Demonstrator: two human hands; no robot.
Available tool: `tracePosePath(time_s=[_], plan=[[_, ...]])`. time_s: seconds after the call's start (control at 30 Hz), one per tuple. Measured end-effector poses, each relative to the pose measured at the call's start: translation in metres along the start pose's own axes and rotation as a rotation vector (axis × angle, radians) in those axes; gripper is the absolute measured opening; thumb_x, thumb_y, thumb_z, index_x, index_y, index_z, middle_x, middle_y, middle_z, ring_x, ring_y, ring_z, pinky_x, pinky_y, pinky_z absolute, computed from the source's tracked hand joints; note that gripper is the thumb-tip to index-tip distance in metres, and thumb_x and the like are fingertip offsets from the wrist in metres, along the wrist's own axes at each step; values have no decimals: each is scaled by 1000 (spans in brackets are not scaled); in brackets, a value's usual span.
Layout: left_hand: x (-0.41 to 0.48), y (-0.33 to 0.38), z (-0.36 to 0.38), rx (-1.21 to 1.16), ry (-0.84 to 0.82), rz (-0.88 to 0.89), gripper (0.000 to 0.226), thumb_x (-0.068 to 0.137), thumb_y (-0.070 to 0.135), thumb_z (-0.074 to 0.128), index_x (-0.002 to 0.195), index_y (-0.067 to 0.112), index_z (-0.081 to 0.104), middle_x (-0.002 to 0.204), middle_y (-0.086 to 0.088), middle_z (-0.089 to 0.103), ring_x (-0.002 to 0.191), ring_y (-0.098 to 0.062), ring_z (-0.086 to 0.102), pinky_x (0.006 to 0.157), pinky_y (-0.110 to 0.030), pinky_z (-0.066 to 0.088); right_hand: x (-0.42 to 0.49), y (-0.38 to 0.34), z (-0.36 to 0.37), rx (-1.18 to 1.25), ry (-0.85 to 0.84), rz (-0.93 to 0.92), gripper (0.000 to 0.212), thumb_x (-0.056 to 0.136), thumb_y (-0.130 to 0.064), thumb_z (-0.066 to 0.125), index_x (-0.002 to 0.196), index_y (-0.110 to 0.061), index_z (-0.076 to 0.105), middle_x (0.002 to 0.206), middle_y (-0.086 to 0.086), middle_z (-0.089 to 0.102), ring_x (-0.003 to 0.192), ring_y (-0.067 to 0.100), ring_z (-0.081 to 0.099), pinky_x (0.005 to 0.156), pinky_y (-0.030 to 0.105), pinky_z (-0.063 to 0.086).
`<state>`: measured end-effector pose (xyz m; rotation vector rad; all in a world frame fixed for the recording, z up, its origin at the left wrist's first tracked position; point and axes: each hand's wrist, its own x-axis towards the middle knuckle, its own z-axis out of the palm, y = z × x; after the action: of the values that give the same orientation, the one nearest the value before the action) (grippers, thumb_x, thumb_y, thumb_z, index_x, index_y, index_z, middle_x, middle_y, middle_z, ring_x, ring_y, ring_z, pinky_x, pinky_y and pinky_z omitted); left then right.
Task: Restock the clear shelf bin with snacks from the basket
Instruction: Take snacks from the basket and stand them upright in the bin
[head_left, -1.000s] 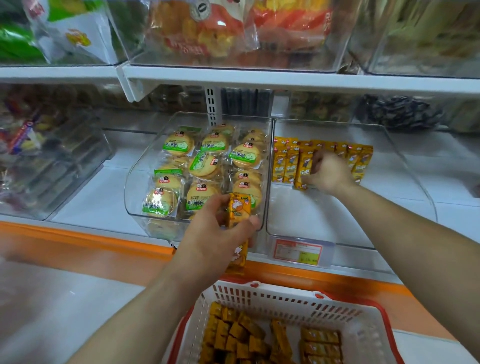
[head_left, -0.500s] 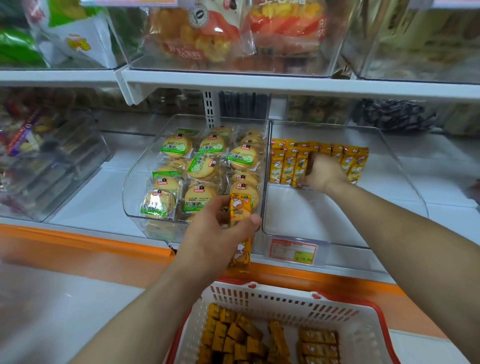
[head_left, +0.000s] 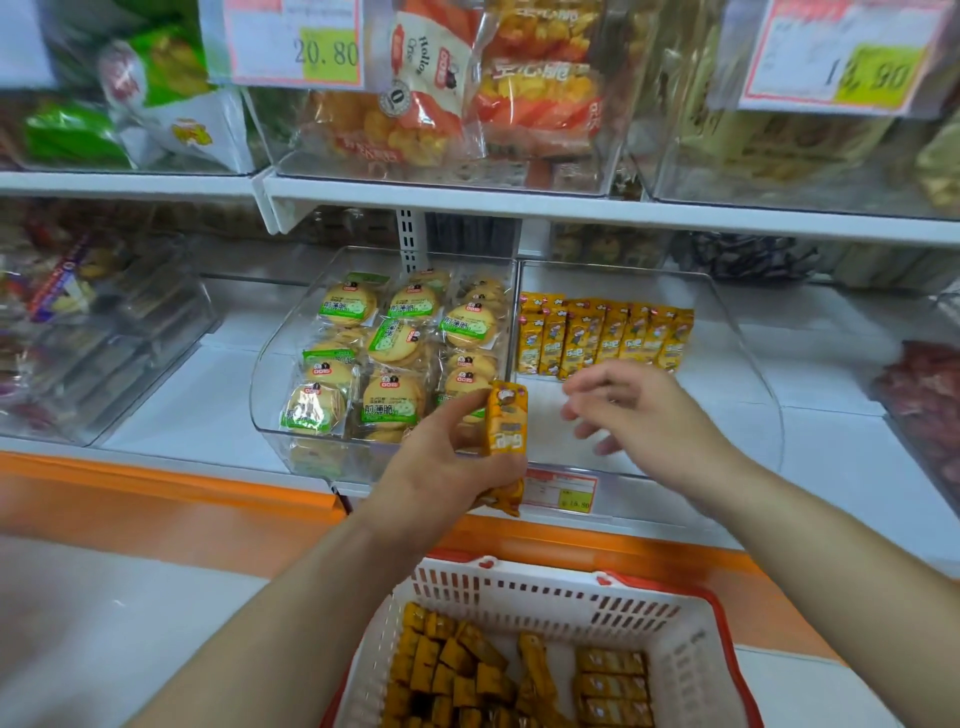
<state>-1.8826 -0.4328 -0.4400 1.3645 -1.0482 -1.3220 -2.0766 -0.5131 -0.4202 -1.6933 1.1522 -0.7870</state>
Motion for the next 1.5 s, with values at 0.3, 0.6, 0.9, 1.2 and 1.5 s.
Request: tracePosePath(time_s=[0.3, 0.6, 0.9, 1.2, 1.5], plan=[[3, 6, 13, -41, 14, 76, 46, 83, 11, 83, 121, 29, 65, 105, 0, 77, 91, -23, 77, 71, -32, 62, -19, -8, 8, 340, -44, 62, 43, 92, -27, 69, 130, -39, 53, 108, 3, 69, 88, 25, 74, 65, 33, 57], [3, 11, 7, -35, 182, 122, 43, 85, 18, 81, 125, 13, 65, 101, -8, 78, 95, -20, 76, 70, -23, 58, -18, 4, -2, 8, -200, -48, 6, 88, -25, 74, 89, -20, 71, 91, -3, 75, 85, 18, 73, 77, 35, 61], [-5, 20, 31, 150, 181, 258, 23, 90, 15, 77, 110, 27, 76, 98, 4, 79, 95, -16, 76, 81, -31, 64, -21, -4, -3, 38, -200, -232, 73, 81, -5, 78, 134, -47, 49, 106, -15, 64, 85, 16, 73, 71, 29, 60], [68, 28, 78, 554, 163, 159, 54, 91, 36, 74, 140, 21, 56, 126, 6, 64, 105, -12, 63, 75, -23, 49, 55, 30, -64, -160, 233, -91, 65, 69, -2, 86, 119, -26, 51, 94, -1, 62, 76, 22, 67, 77, 44, 57], [171, -5, 98, 791, 287, -54, 81, 91, 16, 66, 157, 15, 19, 153, -13, 34, 142, -36, 40, 113, -45, 36, 150, 87, -53, -573, 320, -34, 56, 74, -10, 80, 123, -17, 53, 108, 12, 68, 100, 33, 64, 69, 27, 39]])
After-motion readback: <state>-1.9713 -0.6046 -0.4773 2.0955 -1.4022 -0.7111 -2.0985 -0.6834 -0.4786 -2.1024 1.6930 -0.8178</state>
